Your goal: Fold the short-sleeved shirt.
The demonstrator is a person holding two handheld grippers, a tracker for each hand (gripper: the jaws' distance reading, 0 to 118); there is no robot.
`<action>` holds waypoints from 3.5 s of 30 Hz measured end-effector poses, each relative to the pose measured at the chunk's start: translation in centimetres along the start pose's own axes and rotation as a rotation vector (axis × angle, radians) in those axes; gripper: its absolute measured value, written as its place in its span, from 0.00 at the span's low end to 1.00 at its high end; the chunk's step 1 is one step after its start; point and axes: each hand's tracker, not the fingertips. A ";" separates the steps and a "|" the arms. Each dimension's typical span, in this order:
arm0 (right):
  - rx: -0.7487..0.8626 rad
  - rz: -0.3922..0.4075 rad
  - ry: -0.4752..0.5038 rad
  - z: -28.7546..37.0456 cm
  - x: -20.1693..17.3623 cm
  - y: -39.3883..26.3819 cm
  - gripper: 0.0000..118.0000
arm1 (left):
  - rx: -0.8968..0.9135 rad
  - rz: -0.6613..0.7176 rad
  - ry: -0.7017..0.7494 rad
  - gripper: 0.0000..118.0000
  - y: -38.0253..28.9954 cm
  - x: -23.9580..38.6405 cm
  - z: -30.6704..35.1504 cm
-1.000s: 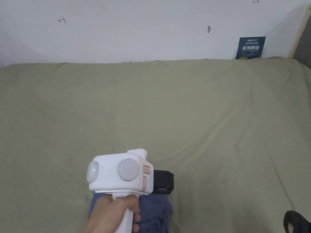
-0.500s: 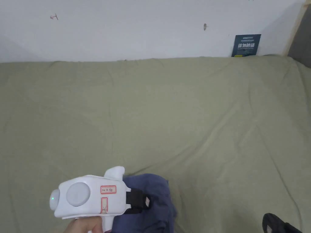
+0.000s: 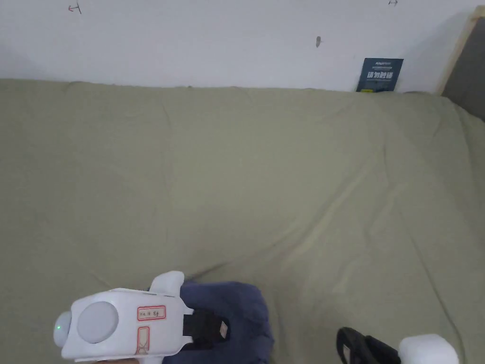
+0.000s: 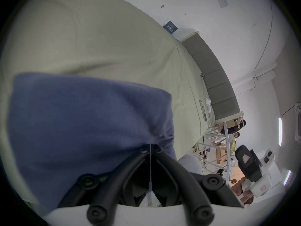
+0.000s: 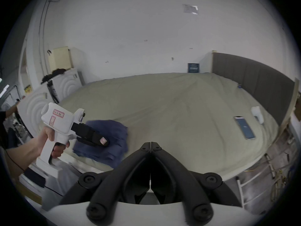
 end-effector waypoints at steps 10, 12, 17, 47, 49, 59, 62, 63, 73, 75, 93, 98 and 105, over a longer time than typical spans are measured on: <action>-0.417 -0.447 0.711 -19.0 1.2 0.2 0.00 | 0.145 0.011 0.235 0.00 -1.0 -5.0 10.5; -0.474 -0.582 0.752 -22.1 2.9 -2.0 0.00 | 0.135 0.046 0.219 0.00 -0.7 -6.9 10.5; -0.529 -0.784 0.826 -23.8 6.5 -5.1 0.00 | 0.081 0.118 0.125 0.00 -0.1 -9.8 9.4; -0.472 -0.536 0.790 -18.5 4.5 -1.2 0.00 | -0.019 0.132 -0.134 0.25 3.2 -14.1 6.7; -0.452 -0.525 0.783 -17.7 4.3 -1.0 0.00 | -0.007 0.115 -0.075 0.25 4.1 -15.7 10.7; -0.424 -0.562 0.708 -15.5 3.3 -2.1 0.00 | 0.088 0.210 0.212 0.25 9.6 -29.2 28.2; -0.437 -0.590 0.663 -15.2 3.0 -2.6 0.00 | 0.094 0.228 0.244 0.25 11.2 -30.8 29.9; -0.440 -0.592 0.659 -15.1 3.0 -2.7 0.00 | 0.096 0.222 0.243 0.25 11.8 -31.4 30.3; -0.438 -0.613 0.617 -15.6 4.7 -2.4 0.00 | 0.095 0.151 0.304 0.99 14.7 -32.5 30.5; -0.440 -0.600 0.619 -15.5 4.8 -2.2 0.00 | 0.169 0.158 0.248 0.99 13.4 -31.2 30.8; -0.009 -0.063 0.154 -5.8 2.0 7.6 0.00 | 0.493 -0.083 0.478 0.00 5.3 -5.2 22.3; 0.225 0.135 -0.048 -1.4 -0.9 10.8 0.00 | 0.715 -0.216 0.527 0.00 1.6 5.8 17.3; 0.436 0.169 -0.196 3.9 -2.9 11.7 0.00 | 0.883 -0.409 0.681 0.00 -1.9 16.7 12.2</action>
